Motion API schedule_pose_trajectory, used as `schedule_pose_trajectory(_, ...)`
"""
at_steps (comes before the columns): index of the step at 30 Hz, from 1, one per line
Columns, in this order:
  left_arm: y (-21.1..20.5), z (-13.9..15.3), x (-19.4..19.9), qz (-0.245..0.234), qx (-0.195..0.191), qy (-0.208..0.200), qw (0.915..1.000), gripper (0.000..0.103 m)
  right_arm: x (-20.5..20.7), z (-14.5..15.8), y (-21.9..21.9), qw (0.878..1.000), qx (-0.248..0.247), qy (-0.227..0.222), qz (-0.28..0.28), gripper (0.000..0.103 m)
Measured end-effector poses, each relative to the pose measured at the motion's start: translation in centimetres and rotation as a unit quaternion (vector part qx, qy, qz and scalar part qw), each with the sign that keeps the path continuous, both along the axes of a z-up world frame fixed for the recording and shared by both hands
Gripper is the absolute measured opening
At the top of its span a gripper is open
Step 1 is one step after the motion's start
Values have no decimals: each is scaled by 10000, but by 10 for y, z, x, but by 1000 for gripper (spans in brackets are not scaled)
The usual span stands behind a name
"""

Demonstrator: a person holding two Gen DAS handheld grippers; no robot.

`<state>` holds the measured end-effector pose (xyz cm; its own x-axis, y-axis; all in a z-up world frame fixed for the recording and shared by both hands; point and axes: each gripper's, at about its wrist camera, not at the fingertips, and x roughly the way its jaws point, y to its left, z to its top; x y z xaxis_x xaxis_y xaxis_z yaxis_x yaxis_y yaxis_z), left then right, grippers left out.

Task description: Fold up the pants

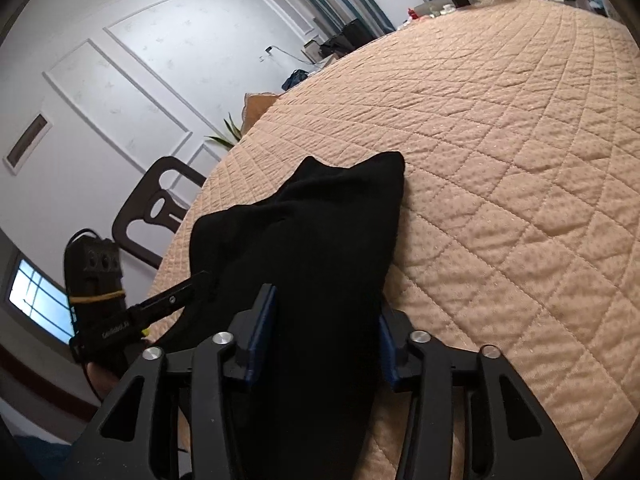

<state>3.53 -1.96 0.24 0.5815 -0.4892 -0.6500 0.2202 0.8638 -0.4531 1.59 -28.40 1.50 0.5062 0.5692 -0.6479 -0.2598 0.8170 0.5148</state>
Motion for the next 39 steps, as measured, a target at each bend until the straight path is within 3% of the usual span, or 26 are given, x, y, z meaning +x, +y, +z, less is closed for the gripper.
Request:
schedule_pose_trajectory(3, 0, 1, 3, -31, -8, 32, 10000, 43, -1, 2, -1, 10000, 55, -52, -28, 23)
schedule_pose_trajectory(7, -4, 12, 3, -96, 26, -84, 9999, 29, -2, 9, 2, 9999, 16, -154, -45, 17)
schedule_pose_trajectory(10, 1, 21, 3, -127, -103, -141, 9998, 26, -4, 18, 4, 9996, 115, -251, -18, 15)
schedule_pose_trajectory(17, 22, 41, 23, -10, -71, -312, 9995, 25, 11, 39, 28, 9984, 174, -483, 248, 15)
schedule_pose_trajectory(25, 53, 57, 85, 267, 218, -341, 9988, 25, 85, 47, 70, 9970, 284, -507, 515, 15)
schedule_pose_trajectory(29, 68, 38, 121, 316, 332, -129, 9989, 26, 127, 30, 84, 9981, 174, -315, 495, 15)
schedule_pose_trajectory(31, 72, 17, 135, 410, 401, 234, 9981, 35, 141, 11, 83, 9992, 10, -18, 405, 18)
schedule_pose_trajectory(33, 80, 4, 133, 473, 285, 276, 9981, 39, 147, -5, 78, 9993, -234, 205, 228, 29)
schedule_pose_trajectory(35, 84, 6, 121, 547, 264, 141, 9981, 39, 138, -6, 70, 9996, -224, 106, 161, 31)
schedule_pose_trajectory(39, 86, 22, 91, 641, 481, -222, 9965, 37, 110, 15, 65, 9969, -695, -362, 4, 31)
